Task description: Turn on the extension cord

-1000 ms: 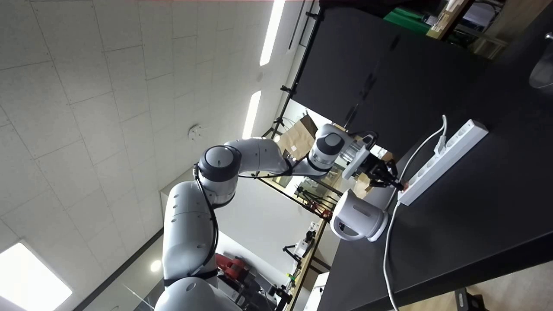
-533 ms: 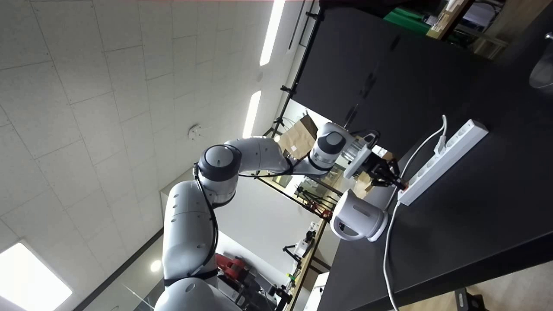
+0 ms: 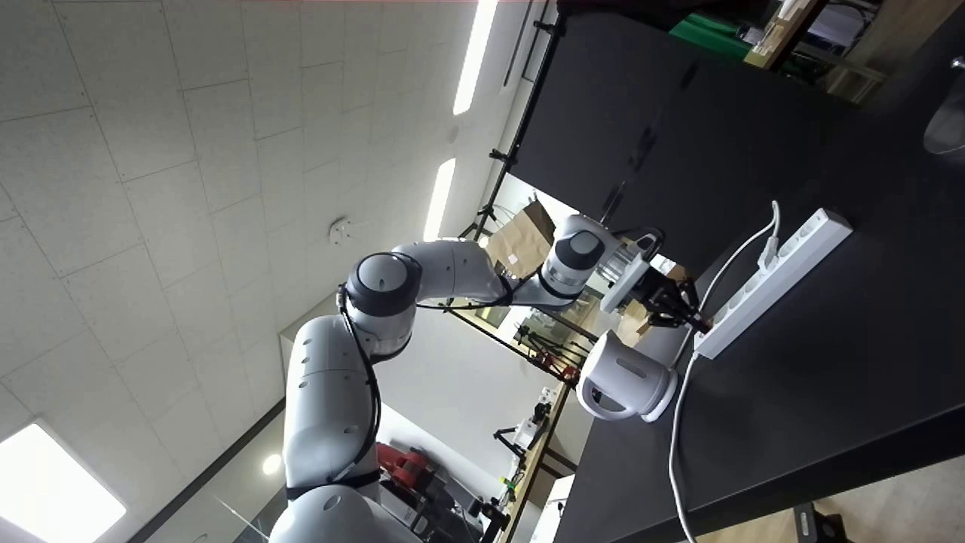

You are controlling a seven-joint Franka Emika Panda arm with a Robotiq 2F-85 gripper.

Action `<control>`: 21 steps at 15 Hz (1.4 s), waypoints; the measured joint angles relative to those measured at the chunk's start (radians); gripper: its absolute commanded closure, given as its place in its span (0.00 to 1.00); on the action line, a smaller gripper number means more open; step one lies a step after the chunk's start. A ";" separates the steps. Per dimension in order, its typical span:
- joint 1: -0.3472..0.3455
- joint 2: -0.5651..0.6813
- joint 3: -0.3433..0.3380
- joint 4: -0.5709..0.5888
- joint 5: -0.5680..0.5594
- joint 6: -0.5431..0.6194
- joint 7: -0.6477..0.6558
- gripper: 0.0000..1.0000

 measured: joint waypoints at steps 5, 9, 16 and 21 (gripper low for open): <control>0.001 -0.036 -0.001 -0.073 -0.002 0.085 0.006 1.00; 0.000 -0.102 -0.003 -0.213 0.000 0.251 0.024 1.00; -0.022 -0.217 0.001 -0.470 0.042 0.516 0.038 1.00; -0.048 -0.262 0.021 -0.609 0.093 0.724 0.044 1.00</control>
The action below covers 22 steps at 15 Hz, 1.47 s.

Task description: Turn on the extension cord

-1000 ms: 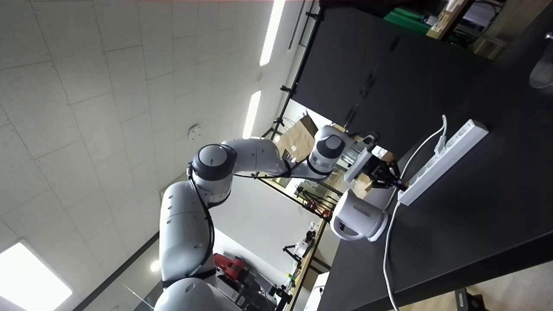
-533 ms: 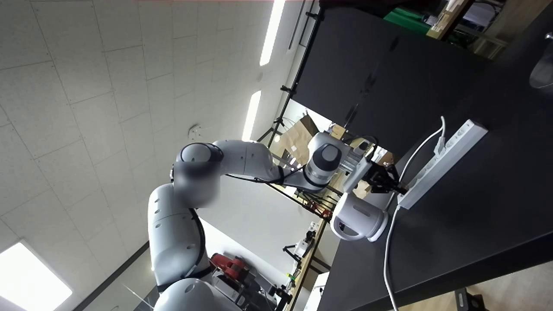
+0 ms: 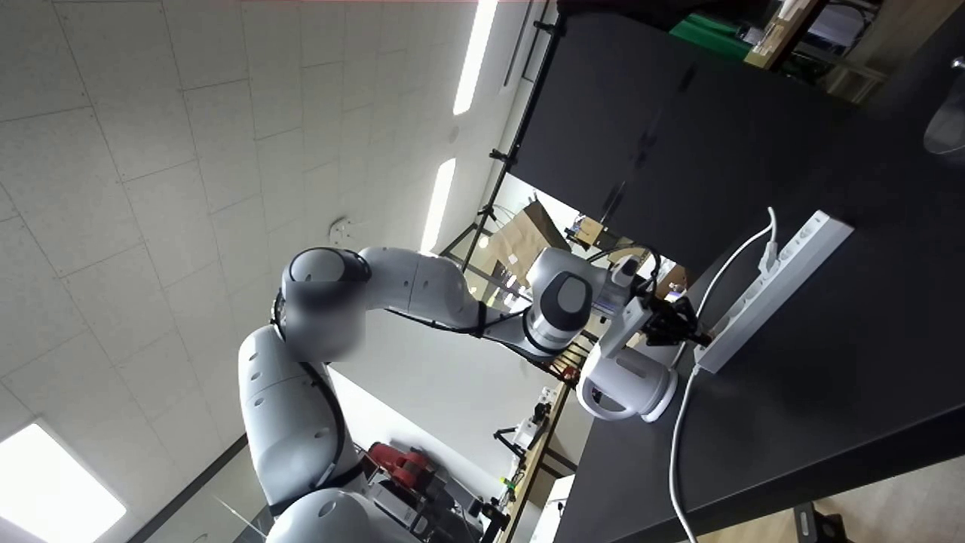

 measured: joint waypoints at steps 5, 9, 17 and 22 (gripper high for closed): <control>-0.021 -0.008 0.021 -0.051 0.007 0.099 0.016 1.00; -0.047 -0.008 0.044 -0.051 0.006 0.095 0.016 1.00; -0.067 -0.007 0.061 -0.014 0.002 -0.010 -0.012 1.00; -0.030 -0.007 0.030 -0.018 -0.029 0.000 -0.014 1.00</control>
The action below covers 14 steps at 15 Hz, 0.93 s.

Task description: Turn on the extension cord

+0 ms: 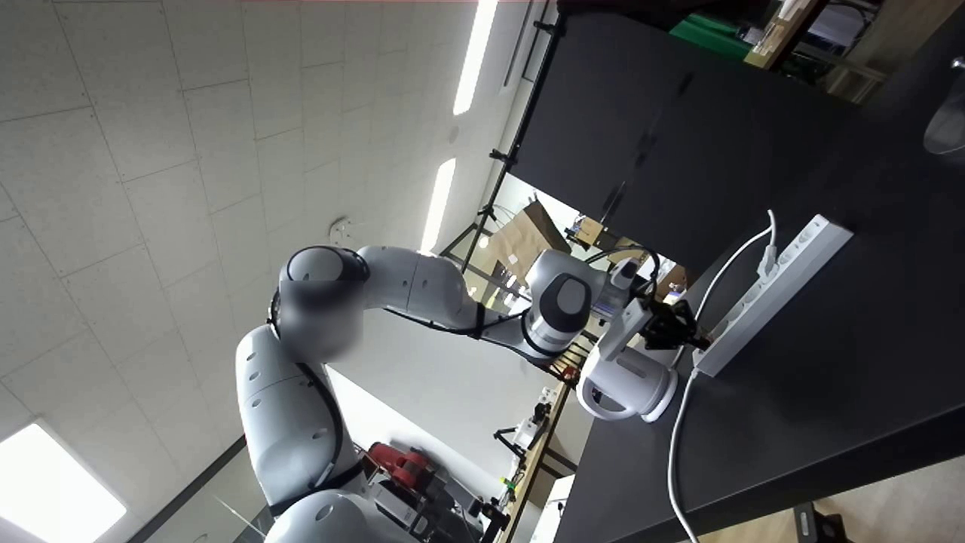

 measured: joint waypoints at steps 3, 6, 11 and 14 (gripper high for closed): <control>0.042 0.002 -0.035 -0.005 -0.035 0.012 0.006 1.00; 0.070 0.001 -0.059 -0.006 -0.050 0.014 0.015 1.00; 0.074 0.002 -0.062 0.002 -0.049 -0.004 0.015 1.00; 0.056 0.002 -0.040 0.016 -0.036 -0.037 0.014 1.00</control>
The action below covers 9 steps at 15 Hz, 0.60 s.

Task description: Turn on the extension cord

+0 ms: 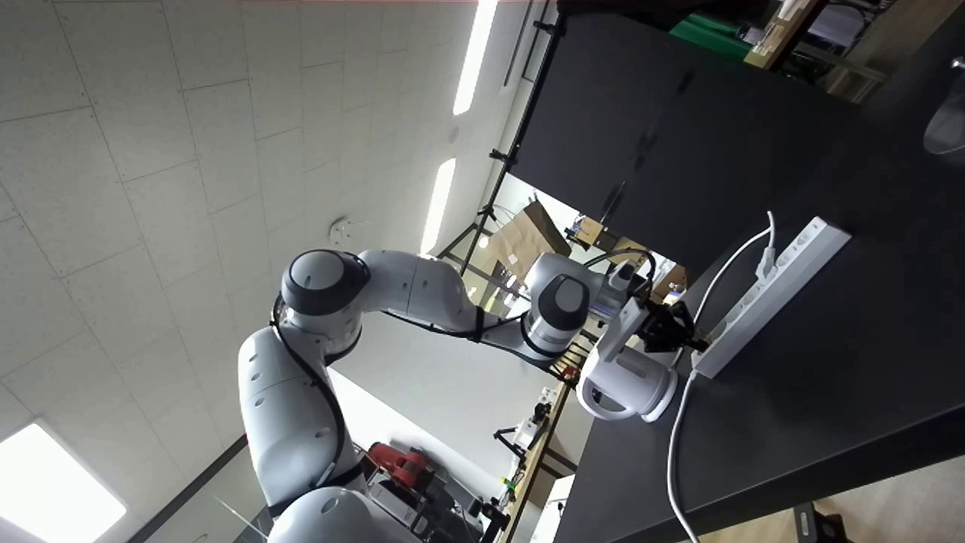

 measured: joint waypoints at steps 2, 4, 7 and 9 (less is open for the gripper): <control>-0.018 0.000 0.033 0.016 0.020 -0.051 -0.002 1.00; -0.024 -0.006 0.058 0.035 0.039 -0.104 -0.002 1.00; -0.022 -0.044 0.068 0.045 0.052 -0.160 -0.001 1.00; -0.021 -0.077 0.065 0.047 0.052 -0.188 -0.001 1.00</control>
